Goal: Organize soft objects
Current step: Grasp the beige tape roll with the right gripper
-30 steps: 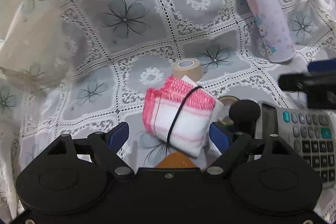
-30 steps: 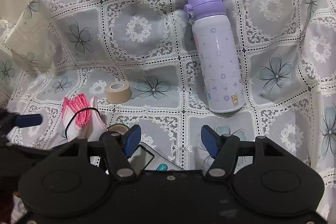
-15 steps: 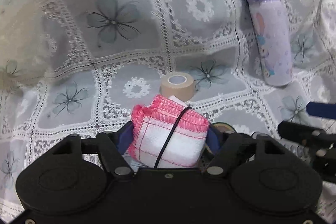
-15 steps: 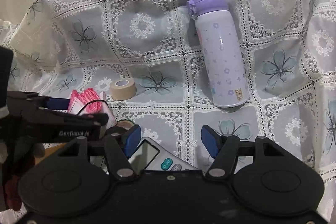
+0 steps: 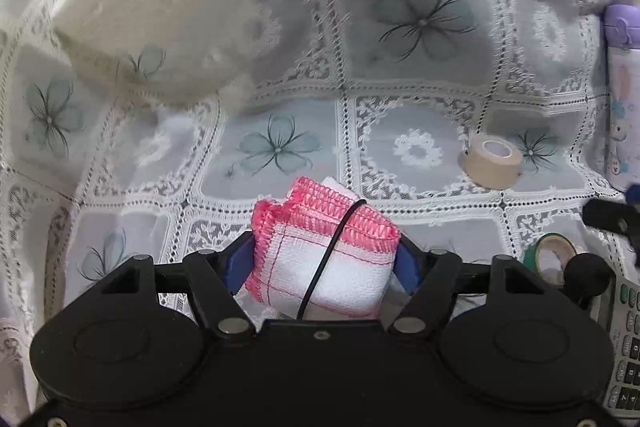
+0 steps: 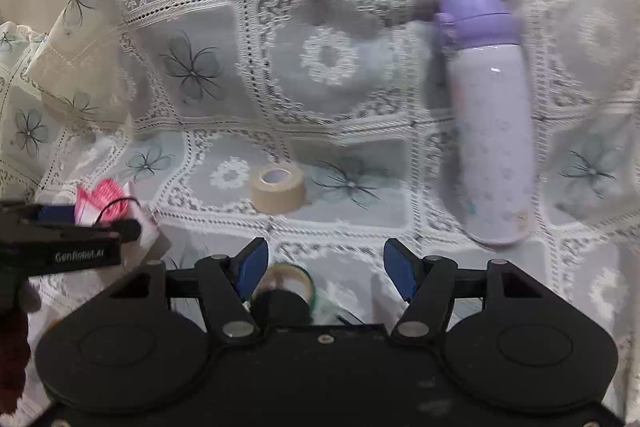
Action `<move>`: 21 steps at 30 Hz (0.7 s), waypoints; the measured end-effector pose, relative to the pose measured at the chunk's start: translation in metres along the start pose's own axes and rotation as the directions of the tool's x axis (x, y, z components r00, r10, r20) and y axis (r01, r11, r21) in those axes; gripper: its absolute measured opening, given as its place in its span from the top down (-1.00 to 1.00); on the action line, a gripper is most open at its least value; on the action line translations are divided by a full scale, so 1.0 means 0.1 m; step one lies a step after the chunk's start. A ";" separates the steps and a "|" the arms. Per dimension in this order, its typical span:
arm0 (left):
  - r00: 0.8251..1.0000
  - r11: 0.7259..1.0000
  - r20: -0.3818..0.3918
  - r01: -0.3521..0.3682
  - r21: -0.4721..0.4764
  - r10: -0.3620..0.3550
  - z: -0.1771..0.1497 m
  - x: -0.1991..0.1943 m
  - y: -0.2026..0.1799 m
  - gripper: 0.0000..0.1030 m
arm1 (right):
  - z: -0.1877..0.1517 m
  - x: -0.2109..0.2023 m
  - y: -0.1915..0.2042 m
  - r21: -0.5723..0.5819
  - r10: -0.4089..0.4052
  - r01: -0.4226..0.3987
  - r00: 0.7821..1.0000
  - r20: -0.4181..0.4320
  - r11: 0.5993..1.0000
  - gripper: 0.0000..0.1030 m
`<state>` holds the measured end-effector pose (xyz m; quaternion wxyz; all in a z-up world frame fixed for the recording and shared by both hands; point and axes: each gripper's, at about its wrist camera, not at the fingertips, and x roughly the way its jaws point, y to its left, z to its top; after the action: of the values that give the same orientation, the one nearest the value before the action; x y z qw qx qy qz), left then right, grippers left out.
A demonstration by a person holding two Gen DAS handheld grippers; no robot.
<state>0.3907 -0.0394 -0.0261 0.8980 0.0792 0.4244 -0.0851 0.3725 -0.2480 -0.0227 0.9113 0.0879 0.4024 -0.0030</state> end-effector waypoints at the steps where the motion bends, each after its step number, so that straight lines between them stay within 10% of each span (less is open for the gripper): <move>1: 1.000 1.000 0.002 0.005 0.004 -0.005 -0.01 0.01 0.01 -0.34 | 0.05 0.06 0.03 0.002 0.005 -0.005 1.000 0.000 1.000 -0.23; 21: 0.998 0.996 0.054 0.026 0.080 -0.030 -0.02 0.05 -0.07 -0.36 | 0.53 1.13 0.48 -0.041 -0.014 0.009 0.991 -0.132 0.999 -0.06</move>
<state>0.3912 -0.0462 -0.0317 0.9042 0.1065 0.3968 -0.1166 0.4916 -0.2021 -0.0635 0.8841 0.0671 0.4624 0.0057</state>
